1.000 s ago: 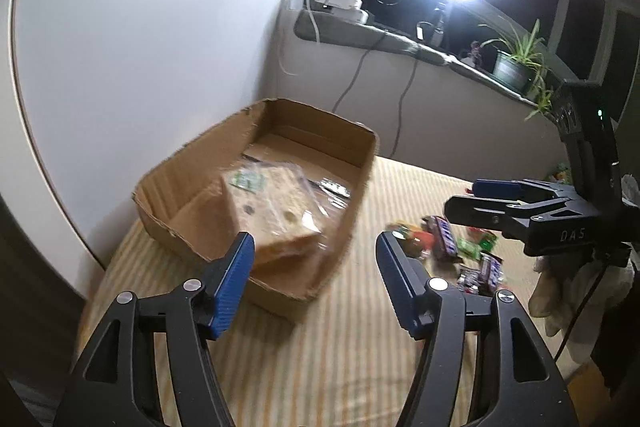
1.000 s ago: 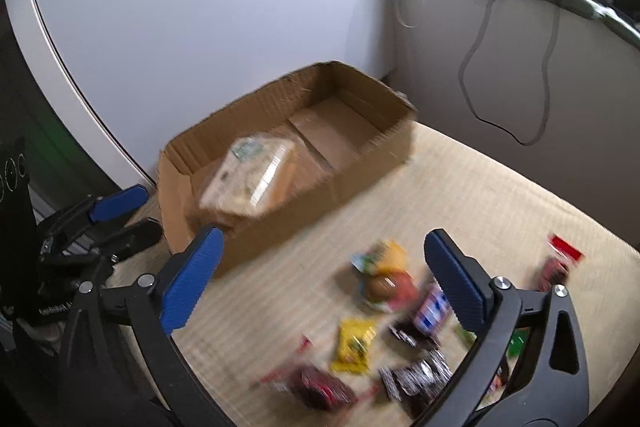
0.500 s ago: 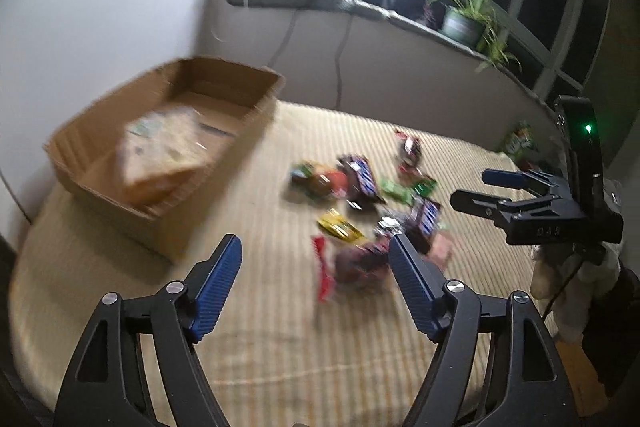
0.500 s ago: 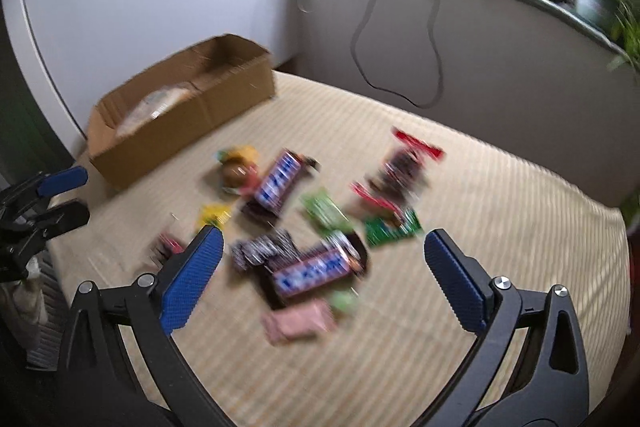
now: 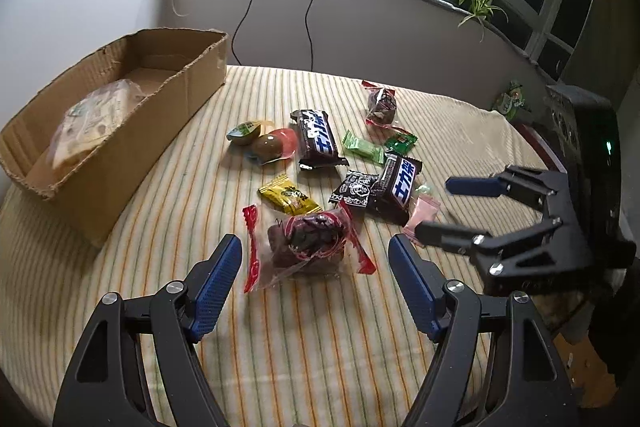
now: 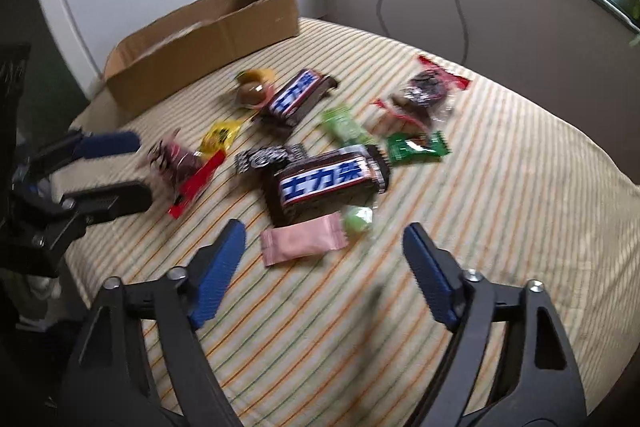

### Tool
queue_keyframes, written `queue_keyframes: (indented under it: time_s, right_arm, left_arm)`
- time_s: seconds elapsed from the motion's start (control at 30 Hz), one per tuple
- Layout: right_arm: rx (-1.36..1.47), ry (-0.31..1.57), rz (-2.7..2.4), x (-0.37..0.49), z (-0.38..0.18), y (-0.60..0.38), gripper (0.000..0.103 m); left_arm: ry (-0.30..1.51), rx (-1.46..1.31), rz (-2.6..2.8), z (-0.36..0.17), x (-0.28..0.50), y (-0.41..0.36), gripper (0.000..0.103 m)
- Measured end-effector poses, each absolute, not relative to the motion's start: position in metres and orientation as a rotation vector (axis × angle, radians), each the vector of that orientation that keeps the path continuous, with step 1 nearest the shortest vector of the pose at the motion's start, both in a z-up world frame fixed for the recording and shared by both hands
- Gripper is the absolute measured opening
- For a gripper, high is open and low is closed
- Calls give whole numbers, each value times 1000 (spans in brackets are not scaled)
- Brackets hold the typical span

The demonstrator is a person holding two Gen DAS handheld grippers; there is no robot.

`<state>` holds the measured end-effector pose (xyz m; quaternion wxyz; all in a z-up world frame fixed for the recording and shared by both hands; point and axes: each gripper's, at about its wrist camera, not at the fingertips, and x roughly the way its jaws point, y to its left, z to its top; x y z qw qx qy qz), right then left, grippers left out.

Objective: Organize snacks
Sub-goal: 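Withdraw the left gripper from the box back toward the snacks, then grasp the red-wrapped candy bag with the left gripper while the right grasps the pink candy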

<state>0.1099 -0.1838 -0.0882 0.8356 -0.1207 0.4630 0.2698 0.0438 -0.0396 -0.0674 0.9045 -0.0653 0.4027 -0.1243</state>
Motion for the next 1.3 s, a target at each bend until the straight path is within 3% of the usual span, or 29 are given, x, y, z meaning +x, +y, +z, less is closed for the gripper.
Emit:
queue_keyframes:
  time_s: [0.1,0.5,0.57,0.9,1.3]
  right_arm:
    - [-278,996,604,109,-94,-178,67]
    - [-307,1013,643,108,-103,-167,64]
    - [-324,1010,640,109,-104,-164,64]
    - [-333,1012,648,111,-103,-163,47]
    - [-305,1018,650,106,-99,-170,39]
  left_arm:
    - [841,-148,-248,-71,48,-39,76]
    - [878,-120,-243,-84,60,-47,75]
    - [888,-115,-237,-88,62,-47,70]
    - [884,-117,-235,-89,60,-46,57]
    - [859,-128,-242,-83,51,-42,53]
